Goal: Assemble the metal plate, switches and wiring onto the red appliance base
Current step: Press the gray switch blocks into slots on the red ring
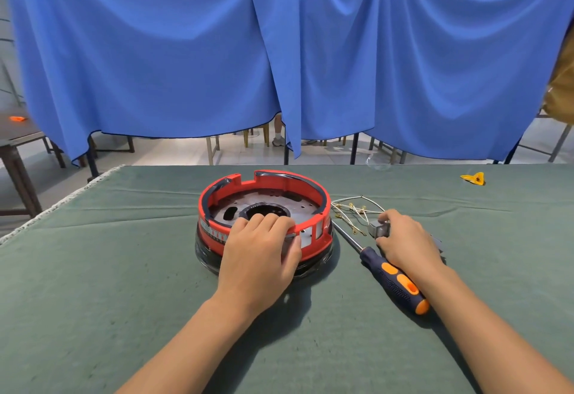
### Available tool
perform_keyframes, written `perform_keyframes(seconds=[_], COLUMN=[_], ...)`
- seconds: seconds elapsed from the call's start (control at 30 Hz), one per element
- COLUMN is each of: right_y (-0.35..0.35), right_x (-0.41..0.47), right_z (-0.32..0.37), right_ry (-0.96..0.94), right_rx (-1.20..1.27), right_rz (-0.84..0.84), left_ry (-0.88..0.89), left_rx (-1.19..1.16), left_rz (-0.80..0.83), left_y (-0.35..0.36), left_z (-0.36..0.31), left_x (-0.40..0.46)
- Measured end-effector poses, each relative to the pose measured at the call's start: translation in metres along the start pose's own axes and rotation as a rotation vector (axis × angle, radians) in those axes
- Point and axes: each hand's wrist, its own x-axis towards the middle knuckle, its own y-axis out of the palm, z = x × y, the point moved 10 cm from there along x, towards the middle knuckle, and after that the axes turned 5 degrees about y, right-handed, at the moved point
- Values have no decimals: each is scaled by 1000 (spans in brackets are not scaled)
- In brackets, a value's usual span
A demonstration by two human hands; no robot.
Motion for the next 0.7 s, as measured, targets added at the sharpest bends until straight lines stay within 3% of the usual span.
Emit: perform_keyframes(seconds=[0.2, 0.4, 0.57, 0.7], right_y=[3, 8, -4, -15], right_x=[0, -1, -3, -13], right_z=[3, 8, 6, 22], right_ry=[-15, -31, -49, -96], right_rx=[104, 51, 297, 700], right_rz=[31, 39, -46, -16], left_ry=[2, -4, 12, 17], left_rx=[3, 18, 19, 2], left_rz=[-8, 3, -2, 17], left_y=[-3, -3, -5, -4], left_z=[0, 0, 0, 4], left_x=[-3, -4, -4, -4])
